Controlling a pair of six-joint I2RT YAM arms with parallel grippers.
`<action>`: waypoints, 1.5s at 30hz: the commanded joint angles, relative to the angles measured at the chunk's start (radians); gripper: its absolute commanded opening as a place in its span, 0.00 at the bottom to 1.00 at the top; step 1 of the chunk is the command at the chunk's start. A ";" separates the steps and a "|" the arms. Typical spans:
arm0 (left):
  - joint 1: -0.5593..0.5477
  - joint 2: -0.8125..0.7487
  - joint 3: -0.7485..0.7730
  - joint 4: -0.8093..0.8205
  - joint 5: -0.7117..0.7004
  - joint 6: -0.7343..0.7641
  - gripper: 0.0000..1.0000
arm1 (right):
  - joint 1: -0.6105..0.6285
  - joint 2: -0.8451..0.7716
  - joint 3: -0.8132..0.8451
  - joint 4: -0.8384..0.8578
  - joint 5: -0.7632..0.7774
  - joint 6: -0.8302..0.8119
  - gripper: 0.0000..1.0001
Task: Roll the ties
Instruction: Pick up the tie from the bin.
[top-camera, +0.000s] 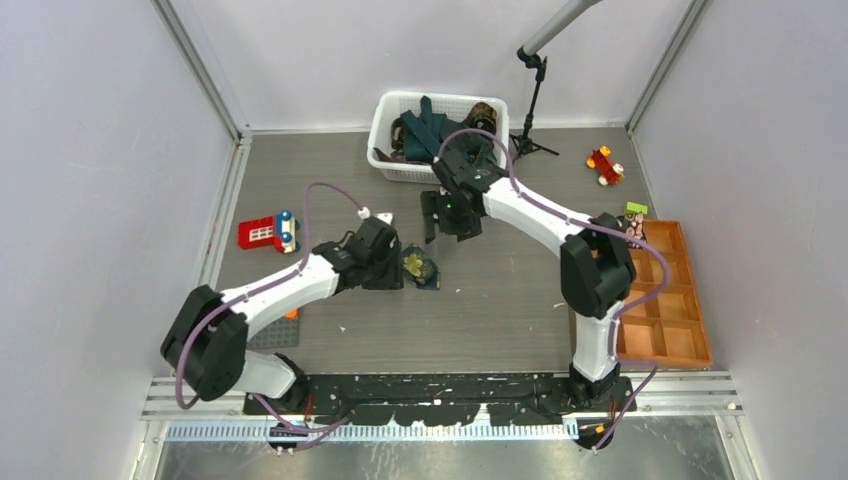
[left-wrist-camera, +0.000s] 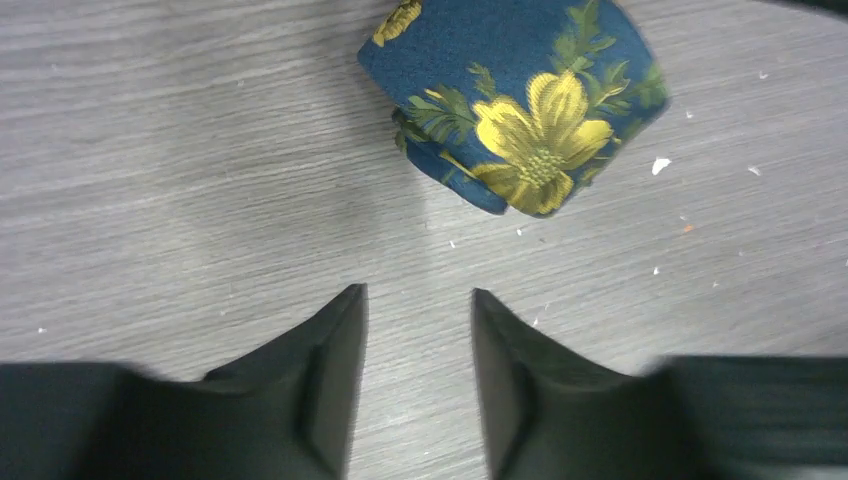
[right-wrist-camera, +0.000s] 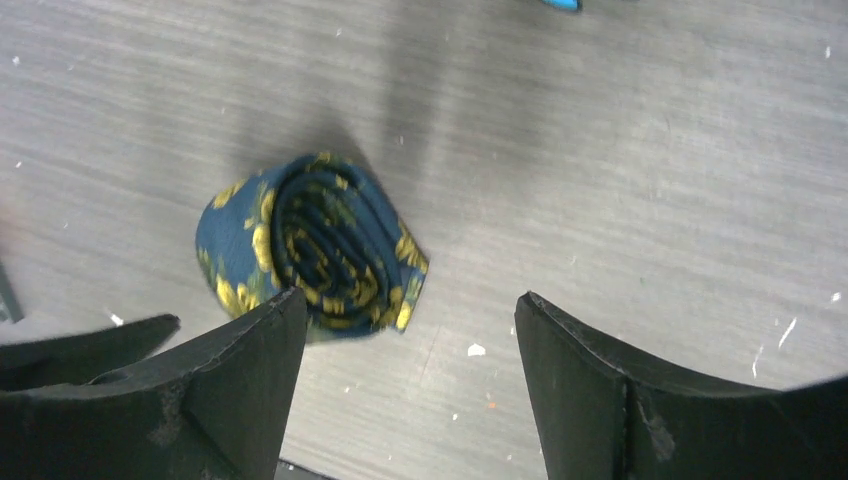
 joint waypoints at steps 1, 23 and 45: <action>0.028 -0.110 0.060 -0.087 0.041 0.191 0.61 | 0.002 -0.159 -0.129 0.057 -0.027 0.097 0.81; 0.280 0.395 0.389 -0.097 0.630 0.490 0.85 | 0.003 -0.464 -0.547 0.232 -0.121 0.242 0.81; 0.225 0.482 0.259 0.122 0.705 0.376 0.78 | 0.016 -0.313 -0.606 0.427 -0.162 0.304 0.66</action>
